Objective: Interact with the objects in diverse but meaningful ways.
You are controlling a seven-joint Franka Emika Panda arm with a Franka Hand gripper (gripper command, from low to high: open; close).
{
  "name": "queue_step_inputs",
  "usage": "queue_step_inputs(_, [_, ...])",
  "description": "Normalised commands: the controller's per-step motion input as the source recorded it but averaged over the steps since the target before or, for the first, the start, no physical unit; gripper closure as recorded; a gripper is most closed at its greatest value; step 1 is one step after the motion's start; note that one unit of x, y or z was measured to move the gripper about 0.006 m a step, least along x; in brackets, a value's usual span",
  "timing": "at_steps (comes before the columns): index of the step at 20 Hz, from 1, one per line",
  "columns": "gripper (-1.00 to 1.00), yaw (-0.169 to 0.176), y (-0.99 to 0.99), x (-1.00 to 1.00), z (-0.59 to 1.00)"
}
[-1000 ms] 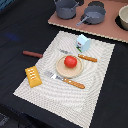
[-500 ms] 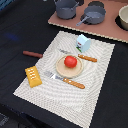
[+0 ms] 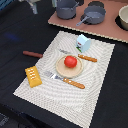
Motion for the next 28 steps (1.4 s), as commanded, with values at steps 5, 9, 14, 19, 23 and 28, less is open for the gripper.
queue_step_inputs(5, [-1.0, 0.131, -0.64, 0.0, -0.37])
queue_step_inputs(9, [-1.0, 0.126, -0.4, 0.0, -0.47])
queue_step_inputs(14, [-1.0, 0.097, -0.19, 0.09, -0.46])
queue_step_inputs(19, [-1.0, 0.087, -0.19, 0.1, -0.5])
queue_step_inputs(23, [-1.0, 0.083, -0.25, 0.02, -0.52])
queue_step_inputs(28, [-1.0, 0.074, -0.25, 0.0, -0.52])
